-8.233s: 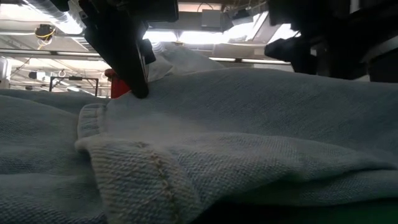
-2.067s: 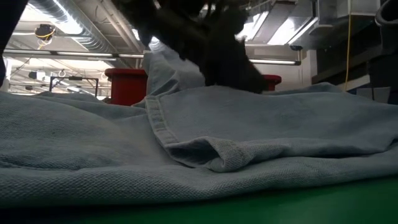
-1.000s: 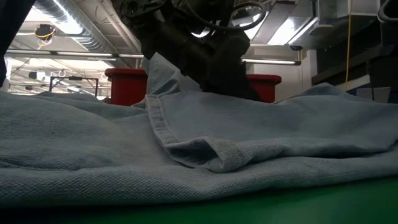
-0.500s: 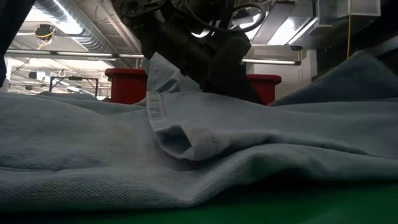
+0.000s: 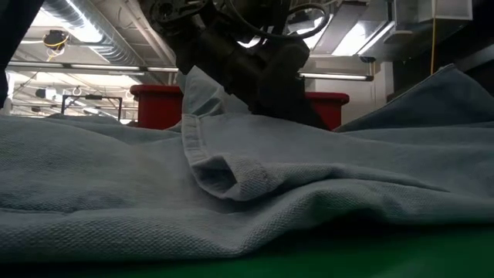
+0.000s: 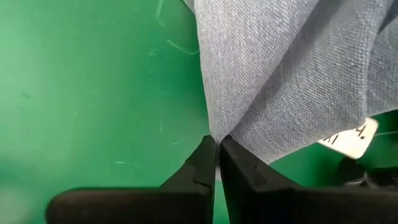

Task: Fold Laundry from Bin
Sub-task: Fold the light blue jeans

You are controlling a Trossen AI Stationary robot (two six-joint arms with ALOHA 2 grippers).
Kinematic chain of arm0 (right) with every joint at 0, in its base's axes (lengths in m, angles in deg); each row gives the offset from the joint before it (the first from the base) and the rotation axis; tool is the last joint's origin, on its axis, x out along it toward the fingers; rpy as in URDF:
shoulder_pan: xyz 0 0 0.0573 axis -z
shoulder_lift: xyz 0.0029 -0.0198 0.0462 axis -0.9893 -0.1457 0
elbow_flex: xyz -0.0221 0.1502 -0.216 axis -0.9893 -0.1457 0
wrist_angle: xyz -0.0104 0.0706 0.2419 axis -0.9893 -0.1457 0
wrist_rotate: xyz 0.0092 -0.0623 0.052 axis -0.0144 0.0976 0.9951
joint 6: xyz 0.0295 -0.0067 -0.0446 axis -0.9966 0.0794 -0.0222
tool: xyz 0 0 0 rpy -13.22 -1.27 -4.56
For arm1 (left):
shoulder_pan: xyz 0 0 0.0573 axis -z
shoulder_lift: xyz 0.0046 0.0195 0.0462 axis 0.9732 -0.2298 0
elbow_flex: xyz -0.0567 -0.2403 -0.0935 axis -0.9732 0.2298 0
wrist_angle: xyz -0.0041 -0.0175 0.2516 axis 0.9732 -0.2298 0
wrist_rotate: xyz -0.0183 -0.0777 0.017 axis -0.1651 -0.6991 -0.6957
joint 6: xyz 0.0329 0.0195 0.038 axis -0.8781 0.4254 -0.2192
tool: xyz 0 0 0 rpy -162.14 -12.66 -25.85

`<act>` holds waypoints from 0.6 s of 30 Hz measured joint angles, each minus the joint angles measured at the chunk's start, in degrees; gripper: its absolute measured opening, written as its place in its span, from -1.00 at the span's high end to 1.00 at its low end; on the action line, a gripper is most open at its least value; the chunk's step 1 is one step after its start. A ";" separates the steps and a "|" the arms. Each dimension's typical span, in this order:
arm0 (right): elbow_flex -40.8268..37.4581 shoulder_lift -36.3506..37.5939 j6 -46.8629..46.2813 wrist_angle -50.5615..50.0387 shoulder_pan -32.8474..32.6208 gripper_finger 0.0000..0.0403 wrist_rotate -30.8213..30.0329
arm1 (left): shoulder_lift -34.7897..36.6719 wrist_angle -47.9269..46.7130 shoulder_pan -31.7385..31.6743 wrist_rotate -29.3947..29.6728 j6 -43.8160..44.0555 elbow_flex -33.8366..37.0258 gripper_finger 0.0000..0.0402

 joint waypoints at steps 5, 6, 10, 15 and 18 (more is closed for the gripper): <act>0.00 0.00 0.48 -0.01 2.41 0.61 3.00 | 1.88 0.63 0.70 0.05 -2.90 0.02 0.35; 0.00 0.00 0.62 -0.07 2.76 0.53 3.01 | 2.01 1.07 0.76 -0.05 -2.90 0.02 0.35; 0.00 0.00 0.67 0.04 3.37 0.25 3.08 | 2.01 0.69 1.69 -0.17 -3.01 0.07 0.35; 0.24 0.00 1.83 -0.27 3.28 0.11 9.09 | 2.01 0.83 4.18 -1.57 -3.00 0.07 0.35; 1.93 0.00 3.49 -0.77 3.28 0.10 10.46 | 2.03 2.51 5.99 -3.88 -2.64 0.02 0.35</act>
